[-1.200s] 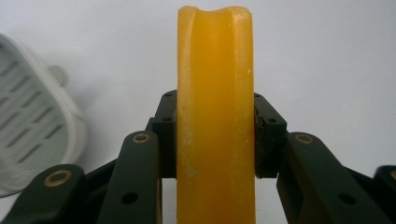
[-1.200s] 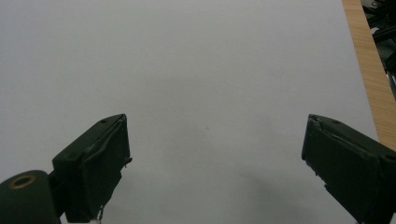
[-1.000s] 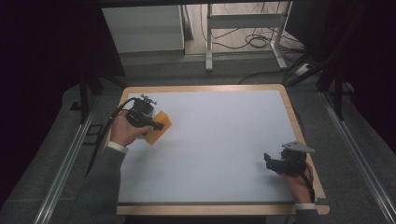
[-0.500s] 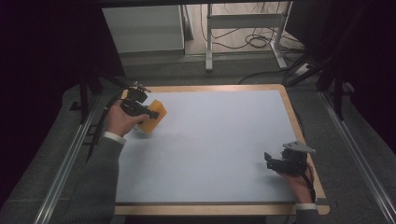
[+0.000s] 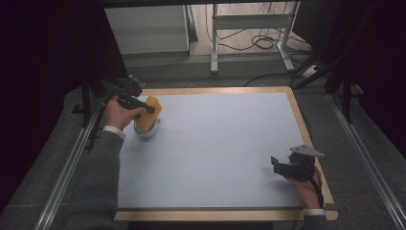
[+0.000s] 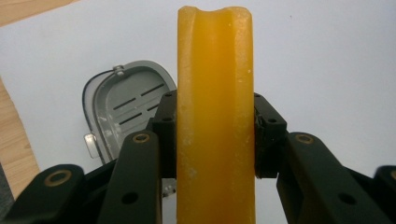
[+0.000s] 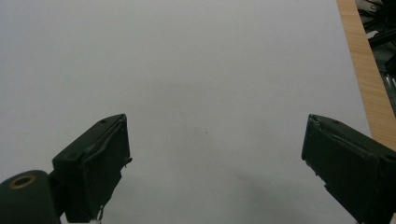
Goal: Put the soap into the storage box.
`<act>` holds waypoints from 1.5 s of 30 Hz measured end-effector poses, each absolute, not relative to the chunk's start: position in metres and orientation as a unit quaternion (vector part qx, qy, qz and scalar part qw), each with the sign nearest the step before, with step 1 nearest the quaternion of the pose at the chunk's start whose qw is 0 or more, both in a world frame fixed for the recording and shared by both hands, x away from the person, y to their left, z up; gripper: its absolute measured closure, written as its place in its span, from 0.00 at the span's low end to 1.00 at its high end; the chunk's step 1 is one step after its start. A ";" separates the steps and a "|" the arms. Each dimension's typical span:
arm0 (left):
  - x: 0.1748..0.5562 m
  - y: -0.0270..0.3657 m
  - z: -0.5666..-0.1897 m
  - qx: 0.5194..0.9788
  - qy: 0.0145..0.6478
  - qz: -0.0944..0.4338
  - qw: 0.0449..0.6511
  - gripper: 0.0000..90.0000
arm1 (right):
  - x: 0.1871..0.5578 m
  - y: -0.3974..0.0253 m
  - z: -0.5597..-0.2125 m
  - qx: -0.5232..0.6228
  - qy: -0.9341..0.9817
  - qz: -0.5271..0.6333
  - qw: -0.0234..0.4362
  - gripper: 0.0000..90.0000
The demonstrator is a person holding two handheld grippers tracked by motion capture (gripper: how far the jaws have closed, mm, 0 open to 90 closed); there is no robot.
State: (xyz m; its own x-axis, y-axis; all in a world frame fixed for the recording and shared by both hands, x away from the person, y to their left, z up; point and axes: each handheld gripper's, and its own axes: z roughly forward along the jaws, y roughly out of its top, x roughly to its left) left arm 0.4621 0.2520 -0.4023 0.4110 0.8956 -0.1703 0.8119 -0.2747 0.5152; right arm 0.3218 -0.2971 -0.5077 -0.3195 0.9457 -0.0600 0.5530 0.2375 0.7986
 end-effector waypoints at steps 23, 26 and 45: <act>0.480 0.273 -0.443 0.759 0.591 0.064 0.265 0.68 | 0.323 -0.296 -0.510 0.511 0.737 0.343 0.281 0.09; 0.481 0.273 -0.444 0.756 0.595 0.064 0.267 0.68 | 0.323 -0.295 -0.511 0.511 0.737 0.342 0.281 0.08; 0.481 0.281 -0.443 0.733 0.615 0.095 0.275 0.55 | 0.324 -0.296 -0.513 0.510 0.739 0.341 0.279 0.08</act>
State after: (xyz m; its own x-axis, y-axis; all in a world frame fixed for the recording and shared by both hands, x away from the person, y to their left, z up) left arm 0.4815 0.2806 -0.4432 0.2248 0.9537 -0.1996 0.8497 -0.0917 0.5192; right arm 0.3239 -0.2957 -0.5125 -0.3247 0.9436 -0.0652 0.5629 0.2482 0.7884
